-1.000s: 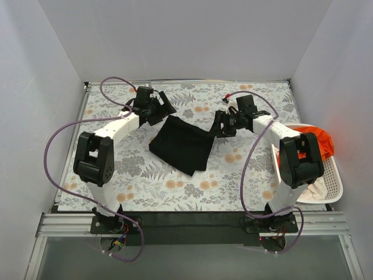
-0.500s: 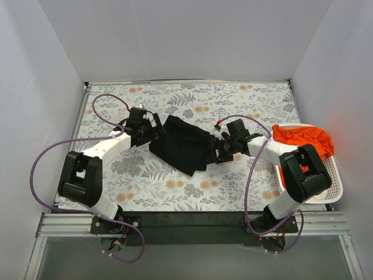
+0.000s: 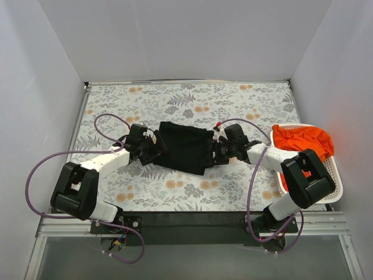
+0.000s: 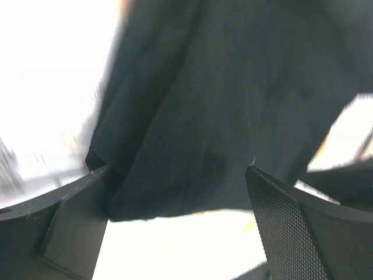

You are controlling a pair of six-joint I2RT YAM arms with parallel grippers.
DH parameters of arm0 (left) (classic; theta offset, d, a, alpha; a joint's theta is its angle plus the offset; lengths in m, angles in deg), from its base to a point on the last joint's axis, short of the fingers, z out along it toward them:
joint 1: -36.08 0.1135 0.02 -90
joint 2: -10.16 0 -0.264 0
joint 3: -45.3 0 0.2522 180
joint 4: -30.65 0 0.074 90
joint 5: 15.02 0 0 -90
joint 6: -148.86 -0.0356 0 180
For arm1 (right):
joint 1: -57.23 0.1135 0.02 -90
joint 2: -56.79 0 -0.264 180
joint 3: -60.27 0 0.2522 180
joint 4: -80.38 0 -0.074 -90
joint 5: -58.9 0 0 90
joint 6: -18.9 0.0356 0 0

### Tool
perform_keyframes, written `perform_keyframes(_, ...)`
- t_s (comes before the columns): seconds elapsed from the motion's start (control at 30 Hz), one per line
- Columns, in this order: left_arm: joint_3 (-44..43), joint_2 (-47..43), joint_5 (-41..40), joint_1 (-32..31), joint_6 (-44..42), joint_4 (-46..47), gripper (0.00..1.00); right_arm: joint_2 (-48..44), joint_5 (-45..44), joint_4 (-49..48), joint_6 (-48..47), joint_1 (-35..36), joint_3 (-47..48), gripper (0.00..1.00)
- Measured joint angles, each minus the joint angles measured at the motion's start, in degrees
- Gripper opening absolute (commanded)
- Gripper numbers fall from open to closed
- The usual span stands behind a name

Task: Fold and stack the t-shirts
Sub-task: Fold the tshirt

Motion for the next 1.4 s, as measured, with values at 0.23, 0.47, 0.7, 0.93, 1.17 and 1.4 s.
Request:
perform_keyframes(0.23, 3.4, -13.2, -3.8, -3.2, 3.2, -7.0, 0.82, -6.3, -2.1, 0.1, 0.6, -2.0, -2.4, 0.55)
perform_keyframes(0.47, -7.7, -16.4, -15.3, -11.5, 1.2, -14.8, 0.7, -7.9, -2.2, 1.0, -1.9, -9.7, -3.0, 0.44)
perform_keyframes(0.7, -19.6, -2.2, -23.5, -28.9, 0.9, -19.1, 0.46, -5.3, 0.3, 2.1, -3.8, -12.2, -3.0, 0.36)
perform_keyframes(0.93, -32.2, 15.8, -29.4, -38.6, -1.1, -21.2, 0.42, -3.6, 2.8, 2.2, -5.1, -13.9, -3.0, 0.34)
perform_keyframes(1.17, -37.7, 24.7, -34.7, -41.2, -2.8, -22.6, 0.42, -2.2, 5.4, 1.5, -5.4, -15.3, -3.0, 0.33)
perform_keyframes(1.4, -39.8, 29.2, -39.0, -44.1, -3.7, -23.8, 0.42, -0.3, 8.3, -1.4, -5.0, -15.5, -4.6, 0.33)
